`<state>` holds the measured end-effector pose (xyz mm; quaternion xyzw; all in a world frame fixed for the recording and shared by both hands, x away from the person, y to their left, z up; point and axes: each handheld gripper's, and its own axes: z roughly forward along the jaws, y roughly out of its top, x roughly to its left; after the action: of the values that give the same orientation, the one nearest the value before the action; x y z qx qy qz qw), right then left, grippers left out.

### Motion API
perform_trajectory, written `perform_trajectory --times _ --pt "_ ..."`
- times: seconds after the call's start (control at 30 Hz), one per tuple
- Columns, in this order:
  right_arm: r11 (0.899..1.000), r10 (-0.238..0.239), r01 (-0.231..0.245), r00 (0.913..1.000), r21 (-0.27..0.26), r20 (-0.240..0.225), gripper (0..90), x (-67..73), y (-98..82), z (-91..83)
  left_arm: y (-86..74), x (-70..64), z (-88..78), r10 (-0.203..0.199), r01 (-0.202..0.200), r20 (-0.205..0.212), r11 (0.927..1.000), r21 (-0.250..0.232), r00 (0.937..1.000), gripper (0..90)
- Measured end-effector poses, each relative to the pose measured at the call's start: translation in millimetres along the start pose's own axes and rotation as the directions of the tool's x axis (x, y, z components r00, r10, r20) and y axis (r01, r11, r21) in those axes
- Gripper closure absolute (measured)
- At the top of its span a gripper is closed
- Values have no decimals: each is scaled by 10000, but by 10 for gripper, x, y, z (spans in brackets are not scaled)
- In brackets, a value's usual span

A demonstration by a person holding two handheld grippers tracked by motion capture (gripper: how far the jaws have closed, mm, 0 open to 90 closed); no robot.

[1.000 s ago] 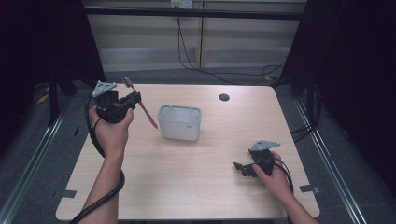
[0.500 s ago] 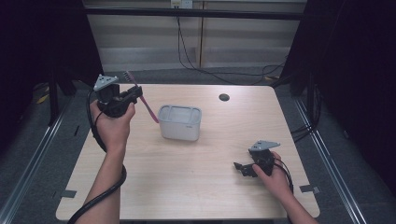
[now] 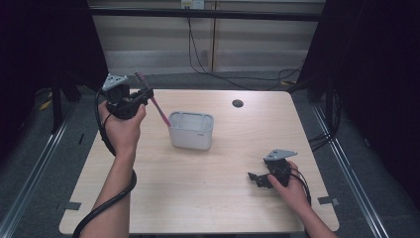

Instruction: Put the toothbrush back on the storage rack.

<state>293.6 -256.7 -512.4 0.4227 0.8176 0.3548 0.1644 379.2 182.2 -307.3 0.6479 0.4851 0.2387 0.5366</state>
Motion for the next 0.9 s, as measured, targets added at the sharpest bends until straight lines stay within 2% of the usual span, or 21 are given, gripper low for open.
perform_trajectory --times 0.33,0.9 --pt "10000 14 -14 10000 6 -1 118 1 0 0 55 -3 81 123 -123 -50 9999 -36 9999 819" --pt "10000 6 -6 10000 3 0 118 0 0 0 45 -2 169 306 -306 -143 9995 6 9994 820"
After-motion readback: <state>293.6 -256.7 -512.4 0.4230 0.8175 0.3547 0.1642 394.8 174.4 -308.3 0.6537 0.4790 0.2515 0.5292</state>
